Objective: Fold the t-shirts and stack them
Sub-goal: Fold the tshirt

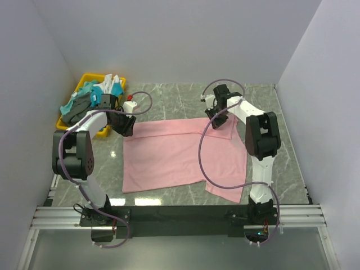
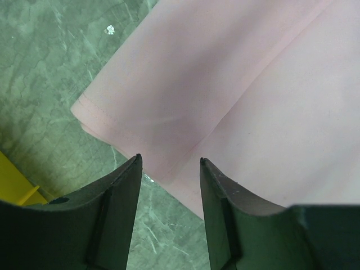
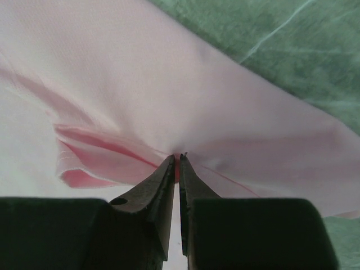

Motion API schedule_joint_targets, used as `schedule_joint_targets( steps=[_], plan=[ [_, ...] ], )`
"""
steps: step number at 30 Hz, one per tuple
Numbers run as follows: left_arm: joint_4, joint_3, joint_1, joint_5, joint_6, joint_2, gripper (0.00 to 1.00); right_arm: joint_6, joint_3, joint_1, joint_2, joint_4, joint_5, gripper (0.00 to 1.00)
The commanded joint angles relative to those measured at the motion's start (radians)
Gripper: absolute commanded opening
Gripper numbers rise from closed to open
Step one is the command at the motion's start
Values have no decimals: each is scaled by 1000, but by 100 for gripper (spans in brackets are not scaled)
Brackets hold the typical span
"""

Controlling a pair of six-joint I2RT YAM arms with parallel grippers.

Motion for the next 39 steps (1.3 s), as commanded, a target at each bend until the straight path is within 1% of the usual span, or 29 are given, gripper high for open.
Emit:
schedule_joint_targets(
  steps=[1, 4, 10, 14, 16, 19, 20, 22, 23, 26, 29, 31, 34, 36, 37, 39],
  plan=[
    [17, 12, 3, 8, 4, -32, 51, -11, -20, 1, -88, -59, -34, 14],
    [14, 12, 3, 13, 9, -32, 51, -35, -42, 8, -117, -126, -87, 14],
    [7, 12, 3, 24, 20, -35, 51, -97, -94, 62, -128, -266, -196, 15],
    [-9, 14, 5, 30, 27, -44, 51, -136, -77, 62, -159, -376, -288, 16],
    [-4, 8, 5, 30, 27, -48, 51, -126, -70, 41, -179, -376, -302, 17],
    [10, 3, 5, 27, 6, -53, 51, -63, -47, -7, -200, -295, -269, 19],
    [14, 5, 5, 19, -5, -50, 51, -43, -24, -18, -194, -237, -221, 19],
    [22, 11, 6, 7, -41, -45, 51, 24, 4, -44, -183, -177, -166, 20],
    [23, 14, 6, -17, -55, -38, 51, 41, 36, -50, -165, -125, -93, 20],
    [36, 38, 6, -70, -117, -13, 49, 89, 100, -62, -113, -44, 27, 20],
    [45, 66, 6, -82, -166, 11, 48, 109, 165, -65, -47, -30, 64, 19],
    [49, 84, 6, -87, -201, 27, 48, 114, 182, -64, -18, -31, 115, 18],
    [31, 109, 5, -76, -230, 59, 47, 109, 161, -67, 1, -19, 191, 17],
    [19, 115, 2, -62, -235, 77, 46, 101, 122, -67, -2, -11, 204, 17],
    [20, 106, -3, -71, -243, 79, 46, 100, 110, -65, -4, -10, 236, 17],
    [25, 80, -18, -82, -250, 82, 46, 100, 85, -65, -1, -13, 245, 17]
  ],
)
